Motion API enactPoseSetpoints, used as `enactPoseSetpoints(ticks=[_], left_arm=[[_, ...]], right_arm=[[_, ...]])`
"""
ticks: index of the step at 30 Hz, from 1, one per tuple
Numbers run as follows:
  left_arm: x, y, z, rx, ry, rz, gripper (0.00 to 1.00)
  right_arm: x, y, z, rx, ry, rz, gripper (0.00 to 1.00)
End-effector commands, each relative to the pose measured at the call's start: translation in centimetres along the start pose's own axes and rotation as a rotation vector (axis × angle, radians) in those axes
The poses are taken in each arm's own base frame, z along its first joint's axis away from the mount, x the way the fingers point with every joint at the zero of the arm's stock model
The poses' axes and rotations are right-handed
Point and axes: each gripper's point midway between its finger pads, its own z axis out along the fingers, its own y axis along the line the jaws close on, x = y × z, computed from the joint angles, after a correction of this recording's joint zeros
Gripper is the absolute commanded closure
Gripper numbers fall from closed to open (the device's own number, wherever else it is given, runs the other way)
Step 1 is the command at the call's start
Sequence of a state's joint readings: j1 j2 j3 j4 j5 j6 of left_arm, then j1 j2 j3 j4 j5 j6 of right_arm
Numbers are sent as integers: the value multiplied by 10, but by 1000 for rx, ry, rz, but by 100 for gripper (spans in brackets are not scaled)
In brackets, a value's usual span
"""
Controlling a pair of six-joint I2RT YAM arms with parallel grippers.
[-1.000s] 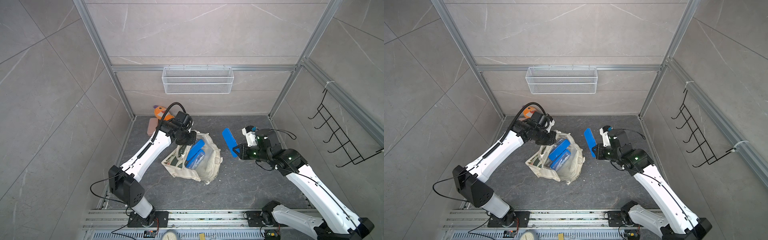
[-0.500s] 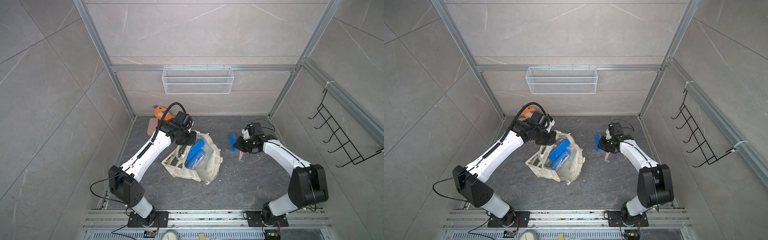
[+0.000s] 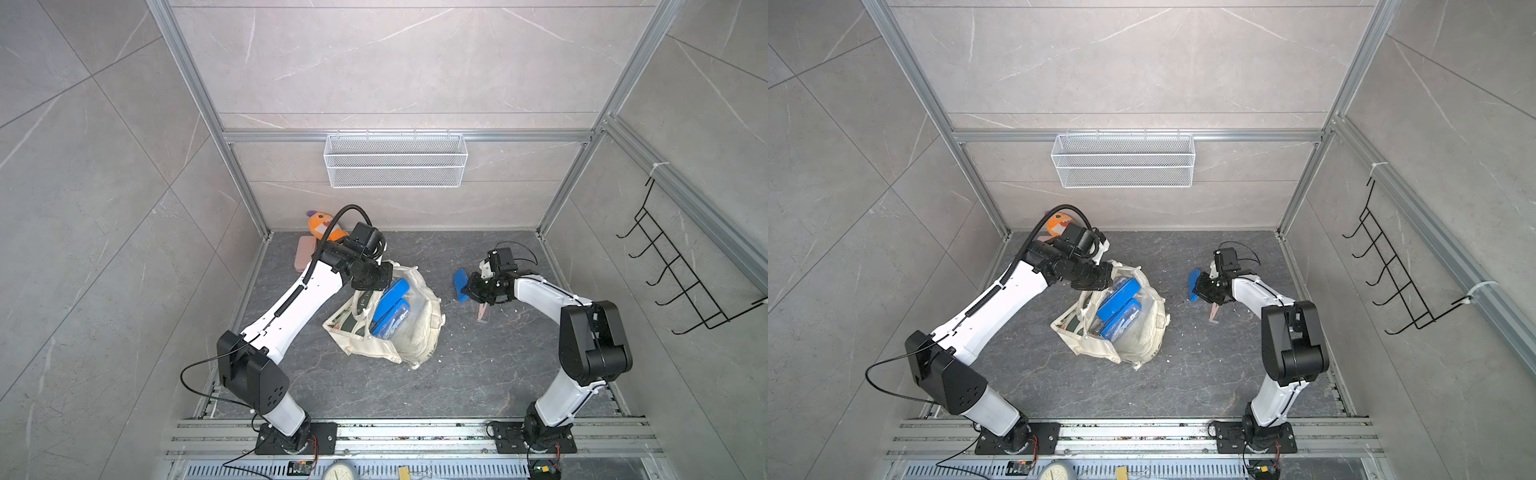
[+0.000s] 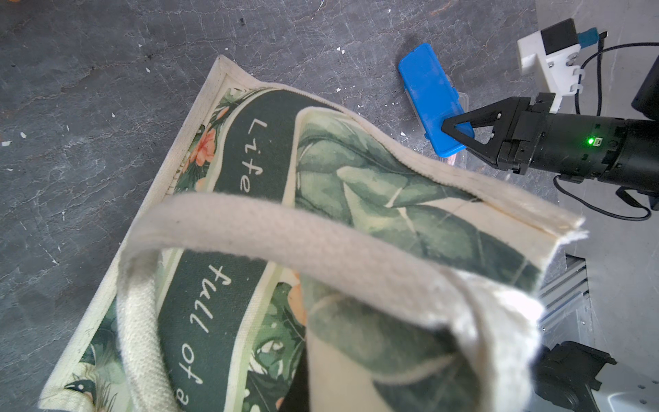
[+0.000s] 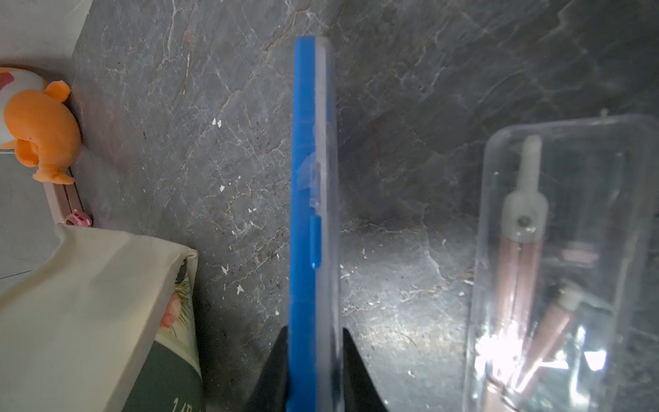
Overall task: Take out the compass set from the canvas bag
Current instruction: Place the compass set at the center of the board.
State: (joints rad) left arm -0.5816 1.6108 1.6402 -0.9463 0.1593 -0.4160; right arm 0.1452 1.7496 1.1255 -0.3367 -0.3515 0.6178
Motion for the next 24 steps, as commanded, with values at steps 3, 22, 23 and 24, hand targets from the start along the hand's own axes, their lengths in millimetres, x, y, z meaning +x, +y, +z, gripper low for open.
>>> enactPoseSetpoints(ticks=[3, 22, 23, 24], left_arm=[[-7, -11, -12, 47, -22, -3, 100], [-7, -12, -12, 51, -25, -8, 100], [-7, -11, -12, 50, -27, -8, 100], [-7, -11, -13, 51, -27, -9, 100]], right_arm=[[17, -18, 10, 25, 40, 51, 82], [16, 28, -73, -78, -66, -23, 52], [18, 32, -78, -87, -69, -32, 52], [21, 36, -85, -96, -73, -41, 52]])
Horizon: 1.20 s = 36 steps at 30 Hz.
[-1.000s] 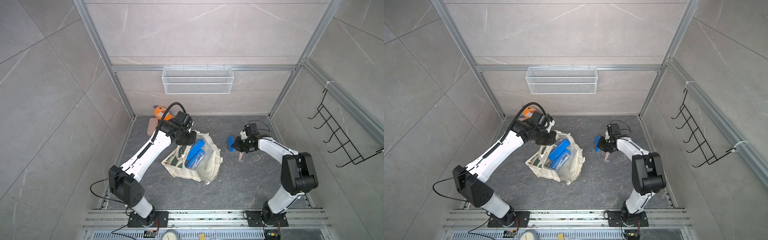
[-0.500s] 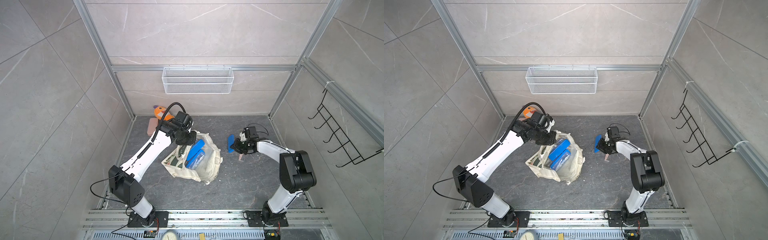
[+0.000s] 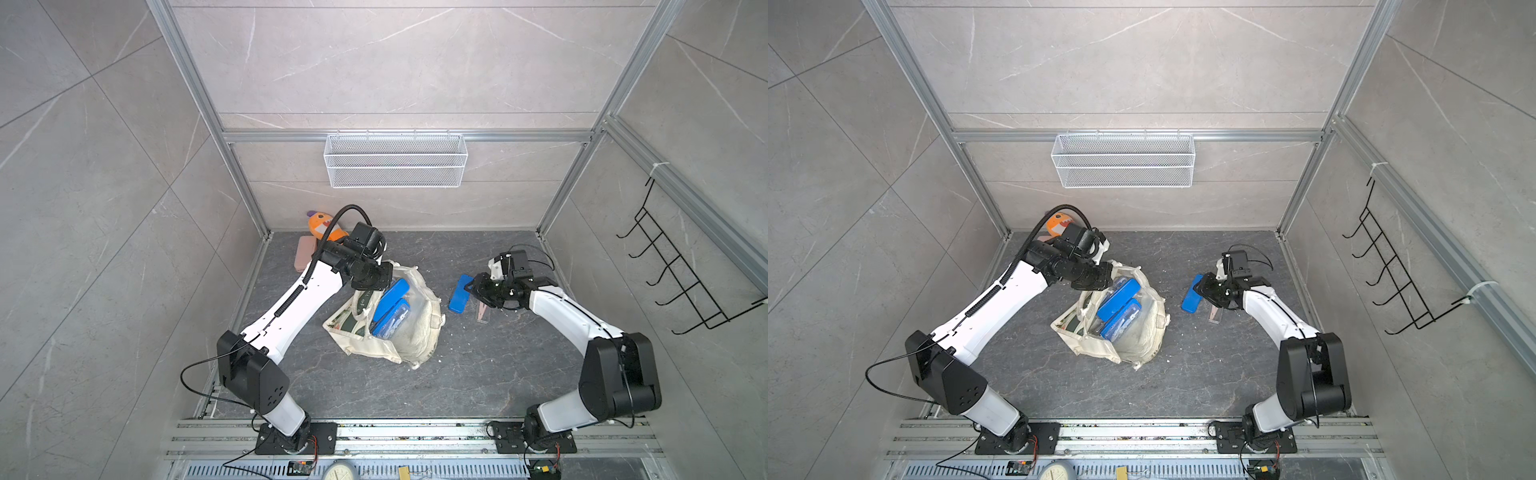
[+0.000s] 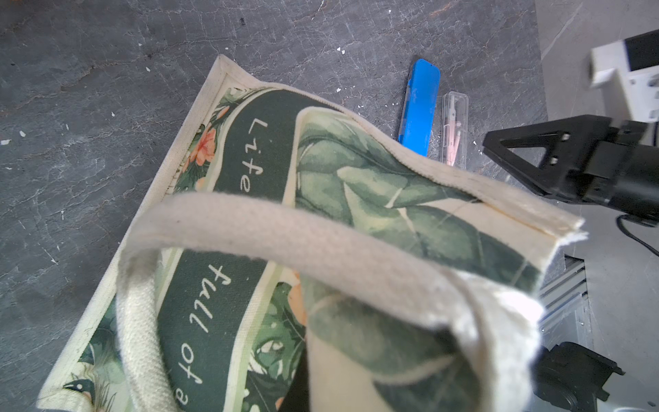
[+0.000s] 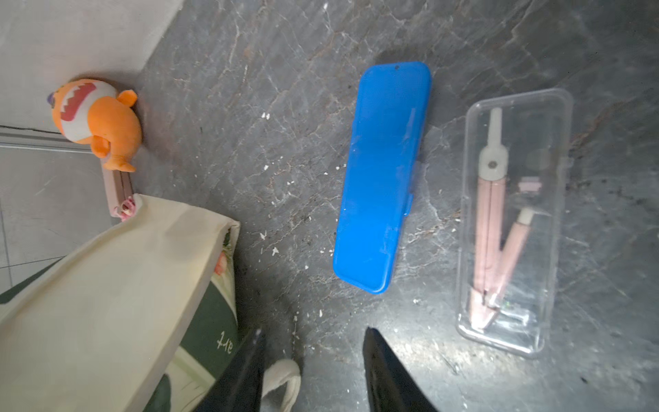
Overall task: Take out the compass set from the canvas bag
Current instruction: Place the compass set at the center of the board, then pick up the compass set from the canvas bag.
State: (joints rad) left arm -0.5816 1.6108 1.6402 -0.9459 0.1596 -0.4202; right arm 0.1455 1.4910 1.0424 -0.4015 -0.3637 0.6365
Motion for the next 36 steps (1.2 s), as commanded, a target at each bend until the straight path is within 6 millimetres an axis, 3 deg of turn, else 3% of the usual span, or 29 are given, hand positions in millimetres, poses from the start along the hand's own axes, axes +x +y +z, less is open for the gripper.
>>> enactPoseSetpoints(ticks=[1, 11, 18, 30, 36], left_arm=[[-6, -11, -12, 49, -26, -4, 100], [-7, -11, -11, 48, -24, -7, 100], [-8, -12, -10, 50, -23, -7, 100], [-10, -12, -10, 52, -23, -7, 100], [-10, -13, -9, 53, -22, -6, 100]], right_arm=[[8, 19, -24, -34, 3, -28, 52], [47, 75, -81, -142, -18, -190, 51], [78, 109, -104, -211, -19, -273, 51], [126, 143, -123, -277, -4, -323, 55], [158, 158, -111, -264, 33, -345, 56]])
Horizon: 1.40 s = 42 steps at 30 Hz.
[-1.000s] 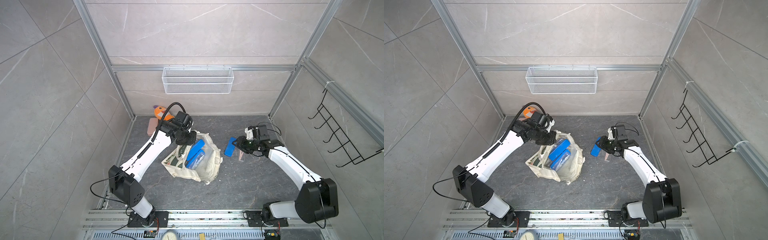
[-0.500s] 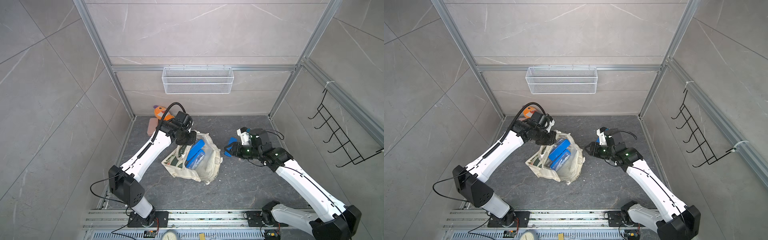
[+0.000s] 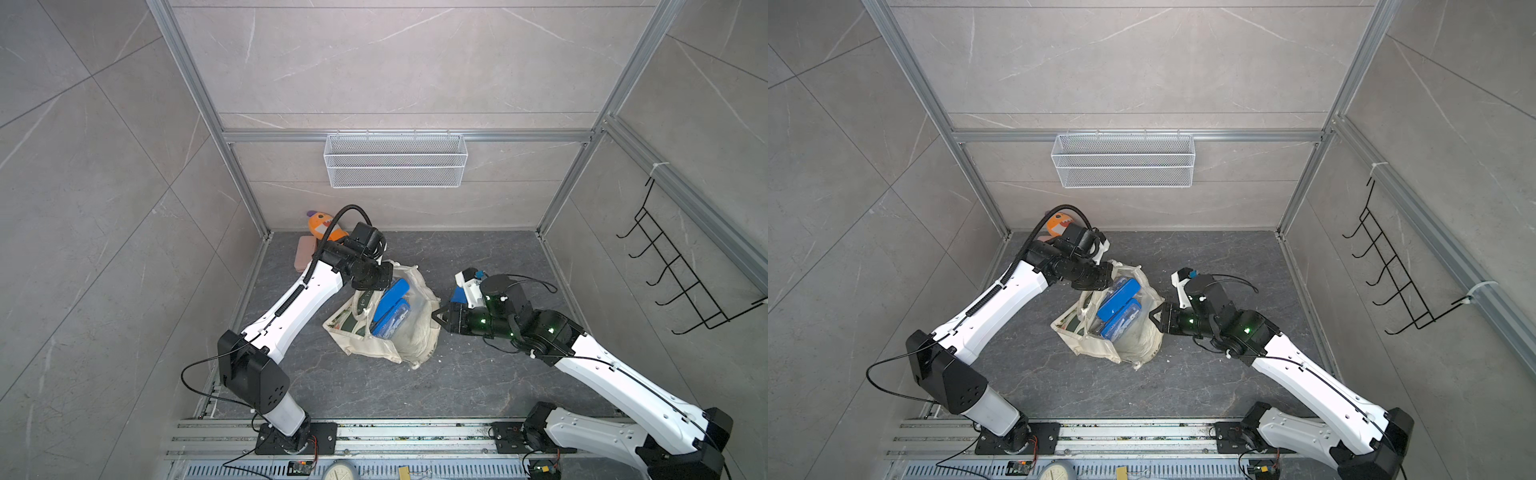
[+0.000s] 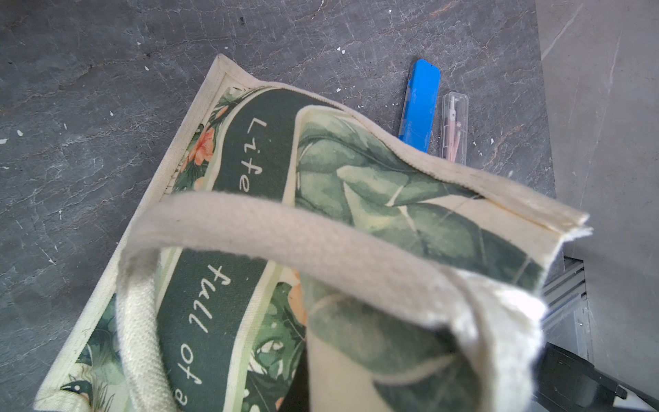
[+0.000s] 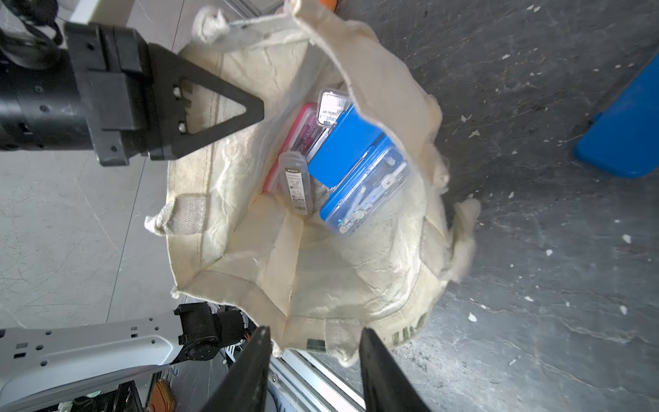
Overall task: Take out the compass set from the canvas bag
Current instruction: Pick up the compass set from the canvas bag.
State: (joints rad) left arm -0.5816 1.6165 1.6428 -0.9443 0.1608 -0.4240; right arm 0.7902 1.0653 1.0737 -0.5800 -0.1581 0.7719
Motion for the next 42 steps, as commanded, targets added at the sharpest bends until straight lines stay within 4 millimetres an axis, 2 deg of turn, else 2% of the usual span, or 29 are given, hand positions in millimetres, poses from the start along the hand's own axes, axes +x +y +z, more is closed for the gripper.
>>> enactPoseSetpoints(ticks=[1, 5, 8, 10, 16, 22, 42], left_arm=[[-10, -13, -11, 52, -24, -1, 100], [-11, -14, -12, 55, -25, 0, 100], [-11, -15, -12, 57, -24, 1, 100], [-11, -14, -13, 56, -22, 1, 100], [-9, -14, -11, 58, -13, 2, 100], [-8, -14, -10, 61, -12, 2, 100], [-6, -16, -11, 74, -6, 1, 100]], right_arm=[[3, 10, 11, 32, -14, 25, 56], [15, 14, 43, 95, 12, 82, 54], [19, 3, 69, 172, 21, 174, 53], [18, -6, 84, 221, 6, 236, 52], [13, -7, 125, 248, -20, 344, 46], [8, -17, 147, 303, -56, 396, 42], [19, -65, 208, 367, -35, 535, 30]])
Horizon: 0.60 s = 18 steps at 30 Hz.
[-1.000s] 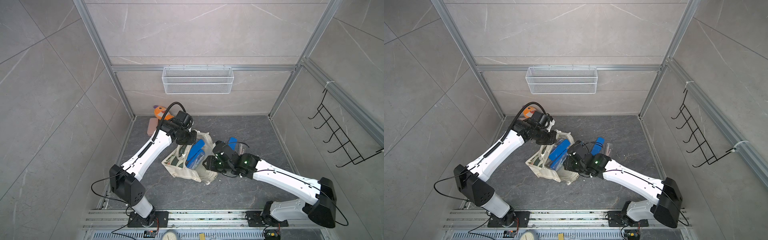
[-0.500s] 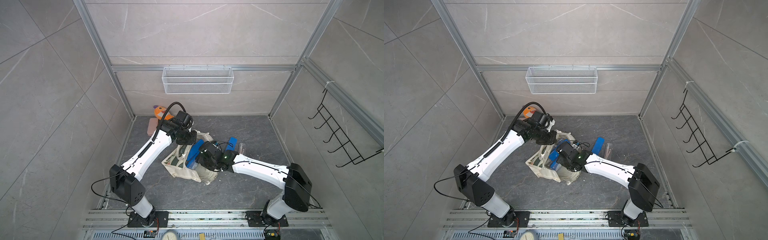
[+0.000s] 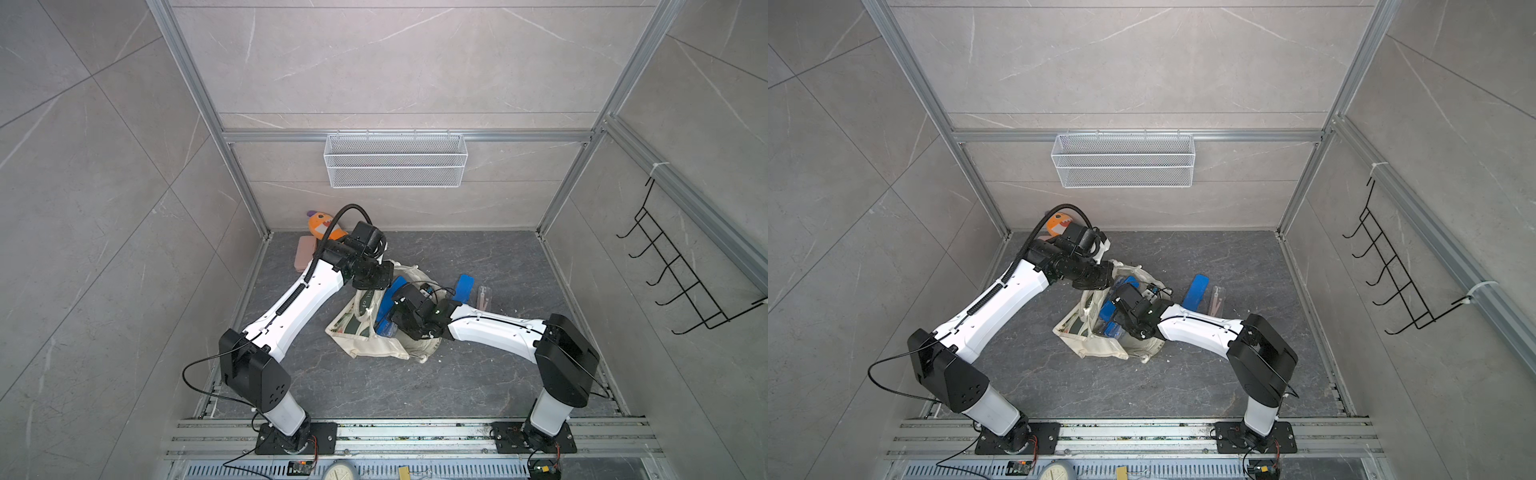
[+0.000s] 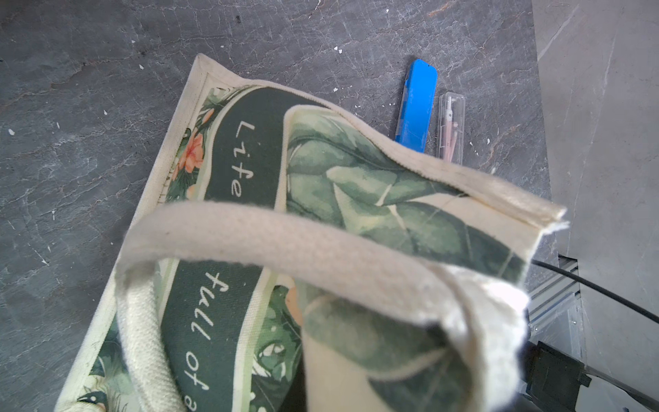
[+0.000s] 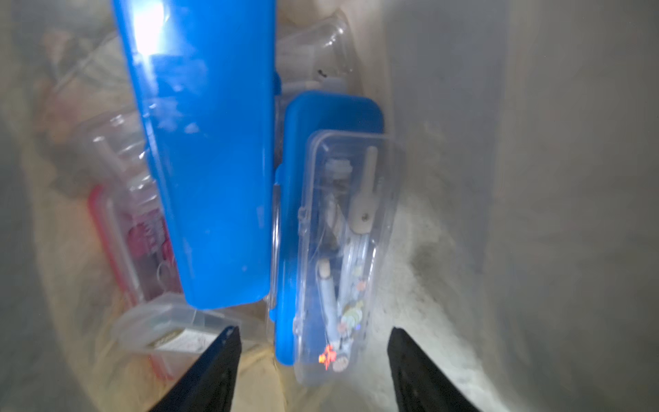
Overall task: Take out the compass set from the canvas bag
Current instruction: Pick up the compass set from the canvas bag.
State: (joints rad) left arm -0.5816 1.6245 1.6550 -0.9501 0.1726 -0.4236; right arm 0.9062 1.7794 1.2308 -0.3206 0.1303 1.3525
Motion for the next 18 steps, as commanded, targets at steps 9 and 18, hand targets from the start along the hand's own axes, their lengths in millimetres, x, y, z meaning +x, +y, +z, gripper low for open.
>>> enactPoseSetpoints(ticks=[9, 18], left_arm=[[-3, -13, -12, 64, -11, 3, 100], [0, -12, -10, 60, -3, 3, 100]], right_arm=[[0, -18, 48, 13, 31, 72, 30], [-5, 13, 42, -109, 21, -64, 44]])
